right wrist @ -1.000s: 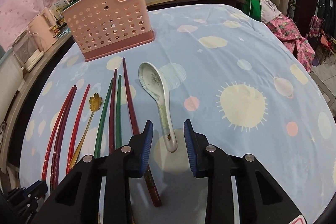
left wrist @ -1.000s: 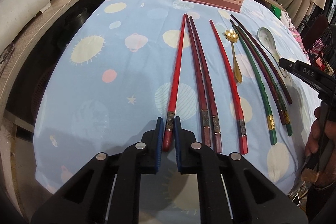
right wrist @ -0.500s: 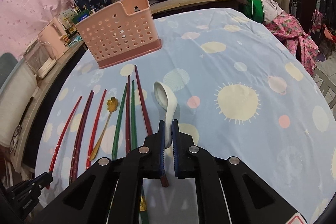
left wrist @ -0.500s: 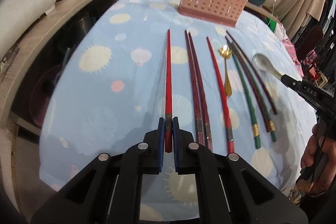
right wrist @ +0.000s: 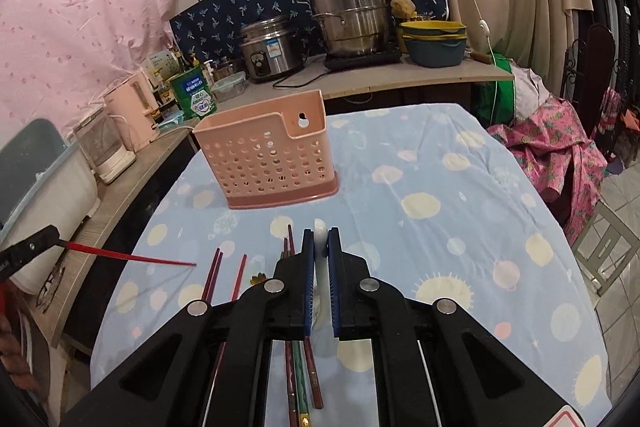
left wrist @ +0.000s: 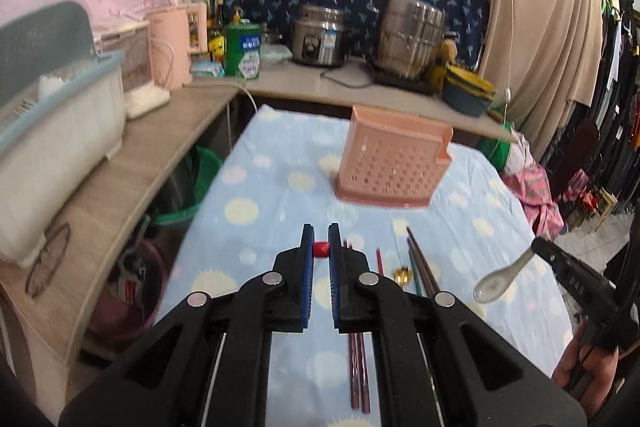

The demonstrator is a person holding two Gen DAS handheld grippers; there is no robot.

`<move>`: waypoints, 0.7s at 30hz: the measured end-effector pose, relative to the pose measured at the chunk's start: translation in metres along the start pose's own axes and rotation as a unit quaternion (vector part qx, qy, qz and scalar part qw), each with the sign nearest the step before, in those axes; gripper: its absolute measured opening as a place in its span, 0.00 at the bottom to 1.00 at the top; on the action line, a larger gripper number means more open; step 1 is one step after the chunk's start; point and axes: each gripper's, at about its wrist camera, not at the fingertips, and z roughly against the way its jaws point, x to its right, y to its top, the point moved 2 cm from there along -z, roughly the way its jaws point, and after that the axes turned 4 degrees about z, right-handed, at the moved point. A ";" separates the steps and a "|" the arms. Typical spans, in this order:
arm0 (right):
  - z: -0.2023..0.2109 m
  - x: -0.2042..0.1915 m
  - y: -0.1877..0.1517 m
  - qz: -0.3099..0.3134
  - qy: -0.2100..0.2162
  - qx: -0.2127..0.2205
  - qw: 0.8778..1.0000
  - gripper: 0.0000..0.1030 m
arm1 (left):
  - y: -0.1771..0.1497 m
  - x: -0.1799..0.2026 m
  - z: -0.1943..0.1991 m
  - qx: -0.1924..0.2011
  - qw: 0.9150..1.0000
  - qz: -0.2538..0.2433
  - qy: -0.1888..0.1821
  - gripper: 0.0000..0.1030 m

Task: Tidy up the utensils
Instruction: 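Lift the red chopstick with the left tool while the right tool lifts the spoon toward the holder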

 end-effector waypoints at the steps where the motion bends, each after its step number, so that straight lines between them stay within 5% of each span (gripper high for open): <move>1: 0.001 0.000 0.004 0.001 0.001 0.004 1.000 0.06 | 0.005 0.000 0.002 0.004 1.000 0.001 -0.001 0.07; 21: -0.059 0.011 0.135 -0.024 0.010 0.073 0.997 0.06 | 0.174 0.060 0.000 0.151 0.988 -0.009 -0.026 0.07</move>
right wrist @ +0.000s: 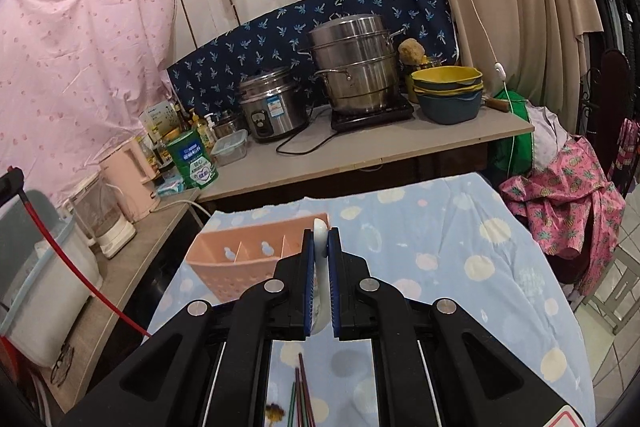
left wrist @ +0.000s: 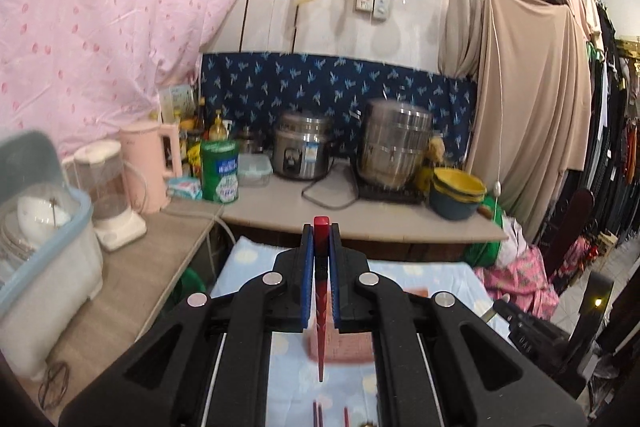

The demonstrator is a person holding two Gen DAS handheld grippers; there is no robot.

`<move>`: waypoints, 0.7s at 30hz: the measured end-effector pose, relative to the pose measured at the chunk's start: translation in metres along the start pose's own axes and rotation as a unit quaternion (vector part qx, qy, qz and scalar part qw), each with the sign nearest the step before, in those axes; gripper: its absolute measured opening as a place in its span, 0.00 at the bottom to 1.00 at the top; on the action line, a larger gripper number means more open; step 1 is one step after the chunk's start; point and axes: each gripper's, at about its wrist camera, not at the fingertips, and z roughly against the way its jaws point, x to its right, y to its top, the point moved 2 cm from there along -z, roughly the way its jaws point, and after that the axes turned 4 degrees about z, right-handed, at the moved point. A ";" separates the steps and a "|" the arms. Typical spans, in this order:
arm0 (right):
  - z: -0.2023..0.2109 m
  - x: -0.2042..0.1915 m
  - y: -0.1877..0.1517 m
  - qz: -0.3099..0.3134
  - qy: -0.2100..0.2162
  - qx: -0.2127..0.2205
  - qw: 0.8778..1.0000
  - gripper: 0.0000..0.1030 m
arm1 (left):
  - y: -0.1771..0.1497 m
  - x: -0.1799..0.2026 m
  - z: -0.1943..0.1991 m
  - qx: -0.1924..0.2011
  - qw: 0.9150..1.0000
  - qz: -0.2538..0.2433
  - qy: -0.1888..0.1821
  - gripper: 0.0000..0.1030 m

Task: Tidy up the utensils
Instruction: 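Lift the red chopstick with the left tool while the right tool lifts the spoon toward the holder, then open the left tool over the pink holder while the right tool releases the spoon into it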

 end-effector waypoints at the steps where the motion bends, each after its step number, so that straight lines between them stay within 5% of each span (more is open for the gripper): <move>1: -0.006 0.000 0.007 -0.001 -0.002 0.005 1.000 0.06 | 0.007 0.002 -0.004 0.005 1.000 0.001 -0.002 0.07; 9: -0.071 -0.003 0.024 -0.003 -0.002 -0.014 1.000 0.06 | 0.033 0.022 -0.052 0.030 0.999 0.006 -0.015 0.07; 17: -0.108 -0.003 0.002 -0.001 0.000 -0.054 0.999 0.09 | 0.002 0.024 -0.103 -0.023 1.000 -0.003 -0.019 0.09; 19: -0.105 -0.003 -0.002 -0.001 -0.005 -0.049 0.999 0.16 | -0.007 0.020 -0.106 -0.029 1.000 -0.003 -0.009 0.31; 20: -0.103 -0.004 -0.003 0.001 -0.007 -0.046 0.999 0.19 | -0.010 0.018 -0.104 -0.027 1.000 -0.001 -0.004 0.51; 21: -0.098 -0.003 -0.003 0.002 -0.009 -0.043 0.999 0.21 | -0.013 0.016 -0.101 -0.024 1.000 0.000 0.000 0.55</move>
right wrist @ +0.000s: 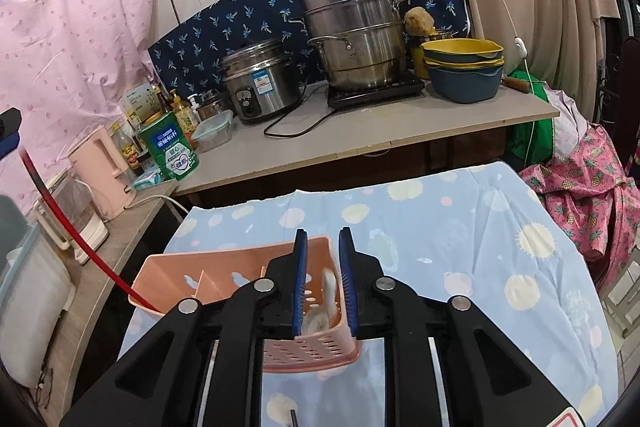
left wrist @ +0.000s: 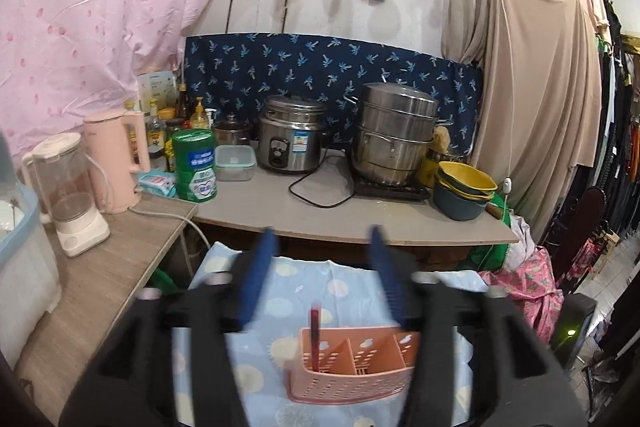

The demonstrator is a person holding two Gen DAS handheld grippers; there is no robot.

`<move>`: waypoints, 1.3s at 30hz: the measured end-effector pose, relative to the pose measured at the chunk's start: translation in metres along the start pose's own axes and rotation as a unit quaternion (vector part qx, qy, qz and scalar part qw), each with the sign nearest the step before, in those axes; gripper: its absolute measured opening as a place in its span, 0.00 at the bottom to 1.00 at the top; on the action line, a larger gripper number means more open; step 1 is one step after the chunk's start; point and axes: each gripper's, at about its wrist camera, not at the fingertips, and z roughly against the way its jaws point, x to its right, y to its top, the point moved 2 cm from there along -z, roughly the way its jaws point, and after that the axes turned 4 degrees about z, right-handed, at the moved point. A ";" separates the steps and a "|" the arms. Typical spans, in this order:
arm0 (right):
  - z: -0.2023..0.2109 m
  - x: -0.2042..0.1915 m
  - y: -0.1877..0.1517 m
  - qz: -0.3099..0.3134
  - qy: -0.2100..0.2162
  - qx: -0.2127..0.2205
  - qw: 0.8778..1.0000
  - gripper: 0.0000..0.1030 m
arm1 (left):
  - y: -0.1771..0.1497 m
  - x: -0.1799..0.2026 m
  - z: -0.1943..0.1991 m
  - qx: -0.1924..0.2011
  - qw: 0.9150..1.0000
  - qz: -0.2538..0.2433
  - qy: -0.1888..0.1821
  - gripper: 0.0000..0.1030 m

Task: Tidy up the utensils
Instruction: 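Open the left tool over the pink holder while the right tool releases the spoon into it, then move both tools back down to the chopsticks on the table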

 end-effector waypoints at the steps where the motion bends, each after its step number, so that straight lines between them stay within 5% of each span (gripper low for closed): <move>1: 0.004 0.000 -0.001 0.000 0.001 0.002 1.000 0.23 | -0.003 -0.002 0.004 0.001 1.000 0.000 0.003 0.55; 7: 0.045 0.004 -0.016 -0.013 0.017 0.007 1.000 0.34 | -0.022 -0.013 0.031 -0.017 1.000 0.001 0.005 0.56; 11: 0.082 0.004 -0.043 -0.014 0.031 -0.002 0.999 0.40 | -0.052 -0.019 0.056 -0.041 0.999 -0.008 0.011 0.66; 22: 0.156 0.012 -0.184 -0.030 0.030 -0.089 0.995 0.41 | -0.207 -0.048 0.104 -0.188 0.982 0.011 0.022 0.66; 31: 0.169 0.017 -0.262 -0.010 -0.012 -0.132 0.991 0.41 | -0.299 -0.057 0.132 -0.245 0.968 -0.018 0.044 0.66; 39: 0.158 0.008 -0.278 0.007 -0.009 -0.136 0.991 0.35 | -0.319 -0.068 0.143 -0.245 0.969 -0.007 0.041 0.66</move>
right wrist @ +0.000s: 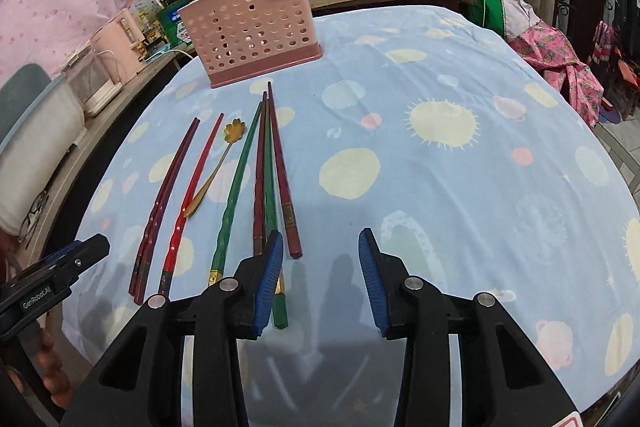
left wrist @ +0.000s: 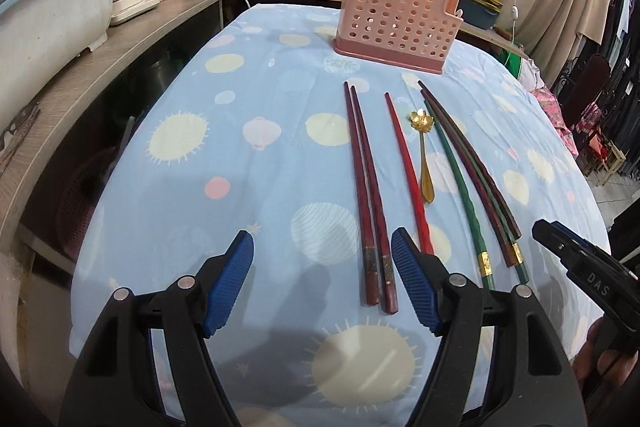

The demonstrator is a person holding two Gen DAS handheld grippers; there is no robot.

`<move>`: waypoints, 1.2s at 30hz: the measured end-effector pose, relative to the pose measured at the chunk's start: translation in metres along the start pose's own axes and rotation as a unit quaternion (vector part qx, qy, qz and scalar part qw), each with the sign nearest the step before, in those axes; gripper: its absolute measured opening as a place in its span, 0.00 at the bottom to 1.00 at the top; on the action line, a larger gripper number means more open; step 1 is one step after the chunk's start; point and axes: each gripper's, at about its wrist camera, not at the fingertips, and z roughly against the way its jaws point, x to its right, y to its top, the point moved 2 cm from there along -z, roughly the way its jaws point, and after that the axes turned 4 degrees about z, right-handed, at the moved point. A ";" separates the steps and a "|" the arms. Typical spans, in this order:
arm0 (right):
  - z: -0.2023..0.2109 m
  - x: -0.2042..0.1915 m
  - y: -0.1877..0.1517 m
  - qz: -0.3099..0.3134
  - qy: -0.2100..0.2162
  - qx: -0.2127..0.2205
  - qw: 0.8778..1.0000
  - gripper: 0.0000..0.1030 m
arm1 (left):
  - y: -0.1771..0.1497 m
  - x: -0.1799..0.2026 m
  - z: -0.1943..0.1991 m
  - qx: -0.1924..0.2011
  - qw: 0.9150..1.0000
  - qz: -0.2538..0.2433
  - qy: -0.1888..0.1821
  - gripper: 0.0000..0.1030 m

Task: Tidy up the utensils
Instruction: 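Move both tools back down to the chopsticks on the table, then grasp a dark-red chopstick with the left tool while the right tool grasps another dark-red chopstick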

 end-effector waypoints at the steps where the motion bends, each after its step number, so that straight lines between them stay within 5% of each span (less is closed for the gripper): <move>1: -0.002 -0.002 0.000 0.004 0.000 0.000 1.000 0.32 | -0.002 -0.001 -0.001 -0.001 1.000 -0.001 0.001 0.66; 7: -0.018 -0.010 0.004 0.019 -0.002 -0.006 1.000 0.18 | -0.008 -0.003 -0.007 -0.012 1.000 0.000 0.001 0.65; 36: -0.031 -0.010 0.005 0.024 -0.004 -0.008 1.000 0.08 | -0.013 0.003 -0.027 -0.034 0.999 -0.009 0.011 0.61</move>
